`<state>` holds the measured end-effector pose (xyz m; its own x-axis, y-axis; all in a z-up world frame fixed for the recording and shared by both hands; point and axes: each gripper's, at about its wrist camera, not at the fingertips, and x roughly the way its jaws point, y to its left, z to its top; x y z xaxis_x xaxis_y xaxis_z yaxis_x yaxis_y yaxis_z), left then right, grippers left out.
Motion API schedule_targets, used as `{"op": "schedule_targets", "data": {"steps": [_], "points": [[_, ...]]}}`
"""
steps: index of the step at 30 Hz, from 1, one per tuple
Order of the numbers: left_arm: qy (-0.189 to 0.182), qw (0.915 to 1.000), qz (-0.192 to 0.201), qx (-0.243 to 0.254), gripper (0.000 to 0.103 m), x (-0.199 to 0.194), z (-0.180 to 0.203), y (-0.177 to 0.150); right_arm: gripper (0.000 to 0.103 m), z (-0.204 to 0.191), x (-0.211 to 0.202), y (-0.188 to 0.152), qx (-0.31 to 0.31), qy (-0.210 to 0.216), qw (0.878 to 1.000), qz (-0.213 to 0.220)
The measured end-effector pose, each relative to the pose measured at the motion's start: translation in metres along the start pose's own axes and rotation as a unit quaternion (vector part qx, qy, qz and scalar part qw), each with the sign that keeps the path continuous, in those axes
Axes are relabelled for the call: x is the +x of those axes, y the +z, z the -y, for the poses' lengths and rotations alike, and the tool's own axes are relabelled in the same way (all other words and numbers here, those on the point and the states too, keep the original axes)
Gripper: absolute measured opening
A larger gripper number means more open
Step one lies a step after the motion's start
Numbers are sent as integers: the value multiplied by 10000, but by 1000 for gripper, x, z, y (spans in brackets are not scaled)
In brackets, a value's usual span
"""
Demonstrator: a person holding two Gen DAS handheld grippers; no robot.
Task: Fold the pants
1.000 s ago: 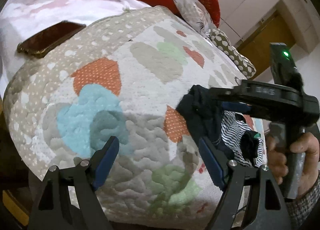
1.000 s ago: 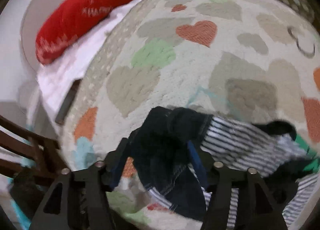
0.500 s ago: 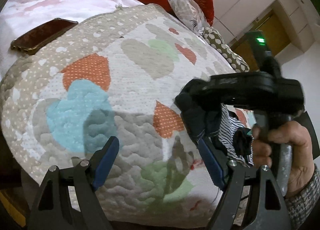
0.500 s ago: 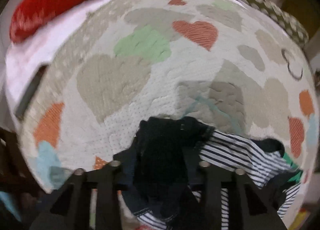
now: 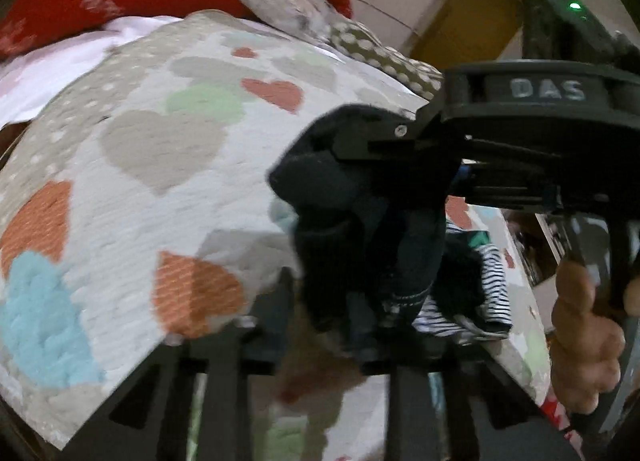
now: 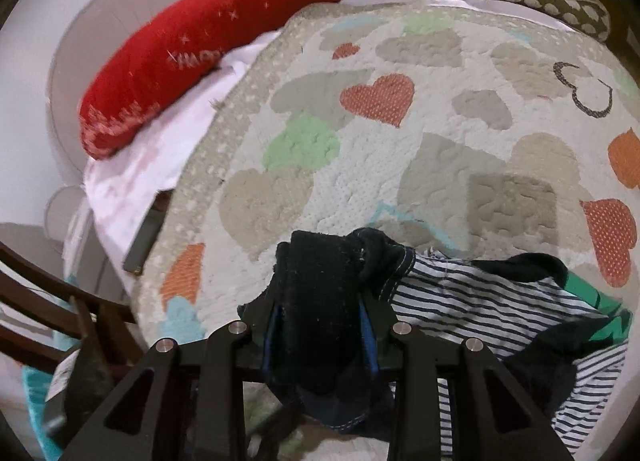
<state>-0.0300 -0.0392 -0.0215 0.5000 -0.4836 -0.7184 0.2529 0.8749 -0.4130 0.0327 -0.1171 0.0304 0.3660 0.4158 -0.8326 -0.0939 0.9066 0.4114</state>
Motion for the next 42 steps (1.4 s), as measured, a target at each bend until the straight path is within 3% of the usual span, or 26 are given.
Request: {"op": "schedule_targets", "data": {"steps": [6,15,18,20,21,25,29,31,33,35,38,39,40,42], "points": [[-251,9981,0,558,20,-2,63,6,35,41,-46,-11,372,444,9973,450],[-308,9857,-528,1572,22,40,160,-15,36,160,-98,-62,1558,799,9772,1198],[-537,9827,-796,1581,31,37,163,-25,45,211,-107,-93,2242,469,9619,1491],[-729,9840,-799,1413,35,25,154,-23,56,235,-118,-111,2604,104,9510,1662],[-746,9856,-746,1320,36,21,148,-20,56,248,-127,-122,2814,-37,9421,1826],[-317,9938,-573,903,40,21,126,-5,56,258,-160,-134,2853,39,9305,2299],[-111,9924,-800,928,40,42,123,-14,56,224,-170,-117,2402,1195,9285,2568],[100,9893,-967,1086,40,57,127,-26,56,197,-157,-103,2109,1846,9305,2357],[263,9870,-1091,1150,41,66,127,-36,56,177,-135,-90,1924,2138,9364,2012],[315,9870,-1059,1164,42,67,127,-39,56,165,-113,-82,1816,1895,9495,1718],[226,9880,-1036,1121,47,63,122,-35,53,171,-97,-89,1819,624,9635,1864],[226,9882,-1017,1120,51,62,120,-35,53,180,-96,-98,1889,269,9608,2014],[236,9882,-1018,1122,53,62,119,-34,53,189,-96,-107,2040,213,9559,2102],[211,9879,-1119,1050,53,63,117,-34,52,209,-98,-127,2428,505,9416,2276]]}}
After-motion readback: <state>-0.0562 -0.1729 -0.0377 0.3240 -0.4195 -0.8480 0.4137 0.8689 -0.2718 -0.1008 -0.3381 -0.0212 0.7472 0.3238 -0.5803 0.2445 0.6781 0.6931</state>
